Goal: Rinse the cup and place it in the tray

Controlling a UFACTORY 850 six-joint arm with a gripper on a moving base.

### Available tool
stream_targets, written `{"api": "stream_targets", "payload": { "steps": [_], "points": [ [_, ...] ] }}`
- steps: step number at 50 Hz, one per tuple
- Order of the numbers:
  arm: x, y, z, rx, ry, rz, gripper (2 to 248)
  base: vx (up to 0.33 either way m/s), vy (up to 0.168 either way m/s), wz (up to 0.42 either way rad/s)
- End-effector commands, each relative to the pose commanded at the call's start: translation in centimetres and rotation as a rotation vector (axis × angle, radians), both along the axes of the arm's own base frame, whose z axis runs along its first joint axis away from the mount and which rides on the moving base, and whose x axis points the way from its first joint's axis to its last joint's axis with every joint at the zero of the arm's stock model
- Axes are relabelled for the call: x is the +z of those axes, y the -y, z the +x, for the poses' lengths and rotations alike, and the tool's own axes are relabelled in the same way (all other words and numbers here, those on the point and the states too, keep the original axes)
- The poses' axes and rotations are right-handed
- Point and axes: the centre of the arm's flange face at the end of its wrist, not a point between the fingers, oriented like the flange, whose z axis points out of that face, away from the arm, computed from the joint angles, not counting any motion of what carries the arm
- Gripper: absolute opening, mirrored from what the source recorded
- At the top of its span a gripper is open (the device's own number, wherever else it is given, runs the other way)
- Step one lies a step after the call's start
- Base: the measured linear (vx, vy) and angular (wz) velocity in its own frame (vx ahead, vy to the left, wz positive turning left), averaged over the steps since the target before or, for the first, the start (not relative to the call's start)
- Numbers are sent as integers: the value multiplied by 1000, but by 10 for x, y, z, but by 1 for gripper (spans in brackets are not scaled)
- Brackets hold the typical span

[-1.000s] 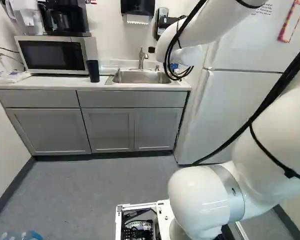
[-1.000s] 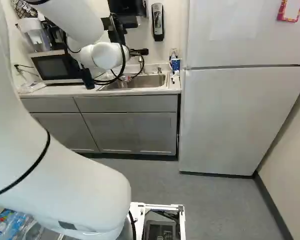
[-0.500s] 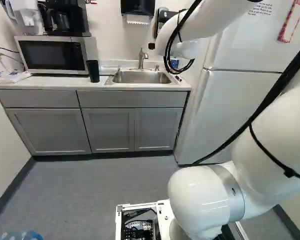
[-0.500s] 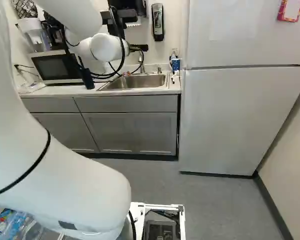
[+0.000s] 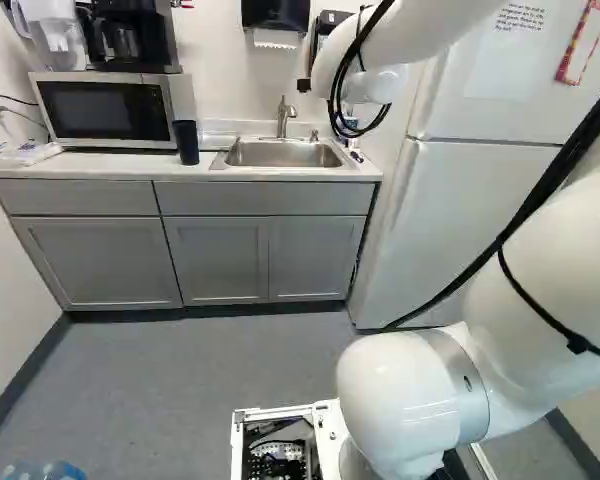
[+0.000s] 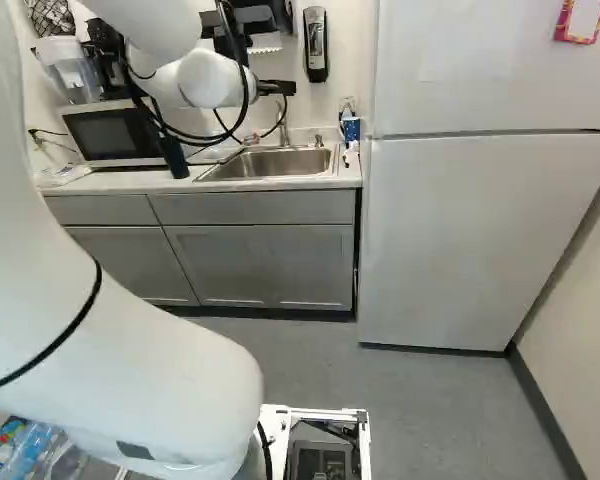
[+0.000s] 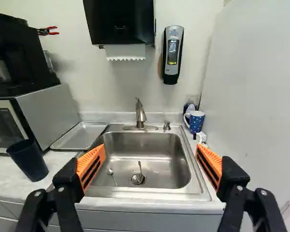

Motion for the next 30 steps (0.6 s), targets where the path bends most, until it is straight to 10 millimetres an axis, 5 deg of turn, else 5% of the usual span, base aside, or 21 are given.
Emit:
{"api": "stream_targets", "payload": {
  "steps": [30],
  "points": [
    [25, 0, 2, 0, -26, 0, 247, 0, 0, 0]
  ]
}}
